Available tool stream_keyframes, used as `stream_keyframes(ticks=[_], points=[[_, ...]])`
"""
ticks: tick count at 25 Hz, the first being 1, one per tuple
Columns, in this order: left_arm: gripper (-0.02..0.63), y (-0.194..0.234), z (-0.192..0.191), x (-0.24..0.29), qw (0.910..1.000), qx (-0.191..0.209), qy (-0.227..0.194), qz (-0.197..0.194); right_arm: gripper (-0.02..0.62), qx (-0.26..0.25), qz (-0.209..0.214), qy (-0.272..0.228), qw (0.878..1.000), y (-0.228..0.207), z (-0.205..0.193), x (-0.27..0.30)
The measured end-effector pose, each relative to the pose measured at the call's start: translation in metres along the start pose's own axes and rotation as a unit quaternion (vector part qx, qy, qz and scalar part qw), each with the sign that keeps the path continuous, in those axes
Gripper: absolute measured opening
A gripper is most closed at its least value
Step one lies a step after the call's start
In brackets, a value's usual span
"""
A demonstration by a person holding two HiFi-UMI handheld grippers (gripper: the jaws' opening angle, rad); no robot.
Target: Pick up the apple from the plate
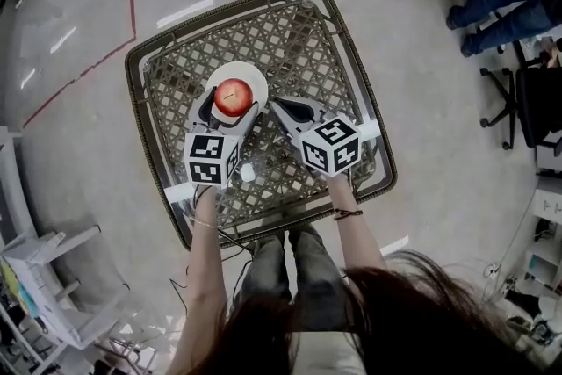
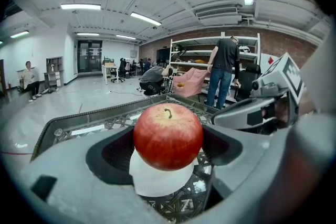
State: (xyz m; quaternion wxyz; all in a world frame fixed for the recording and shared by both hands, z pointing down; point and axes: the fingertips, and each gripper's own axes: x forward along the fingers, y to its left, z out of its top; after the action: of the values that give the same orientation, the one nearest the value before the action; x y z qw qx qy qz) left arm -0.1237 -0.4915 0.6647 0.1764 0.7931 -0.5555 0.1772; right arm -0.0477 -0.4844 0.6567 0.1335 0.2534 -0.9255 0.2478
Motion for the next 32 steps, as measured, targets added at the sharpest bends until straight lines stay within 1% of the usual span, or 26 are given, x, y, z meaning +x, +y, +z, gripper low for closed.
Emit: stream_keyframes(ticks=[9, 19, 27, 32], points=[[0.405, -0.021, 0.014, -0.034, 0.9999, -0.004, -0.012, 0.002, 0.009, -0.005, 0.002, -0.010, 1.000, 0.020, 0.010, -0.024], [0.405, -0.042, 0.041, -0.083, 0.9984, -0.026, -0.047, 0.018, 0.009, -0.021, 0.019, -0.027, 0.999, 0.053, 0.029, -0.054], [0.405, -0.052, 0.067, -0.123, 0.9963, -0.023, -0.077, 0.030, 0.009, -0.046, 0.035, -0.044, 0.997, 0.078, 0.052, -0.077], [0.405, -0.063, 0.080, -0.147, 0.9952, -0.020, -0.091, 0.028, 0.009, -0.059, 0.046, -0.049, 0.996, 0.096, 0.061, -0.092]])
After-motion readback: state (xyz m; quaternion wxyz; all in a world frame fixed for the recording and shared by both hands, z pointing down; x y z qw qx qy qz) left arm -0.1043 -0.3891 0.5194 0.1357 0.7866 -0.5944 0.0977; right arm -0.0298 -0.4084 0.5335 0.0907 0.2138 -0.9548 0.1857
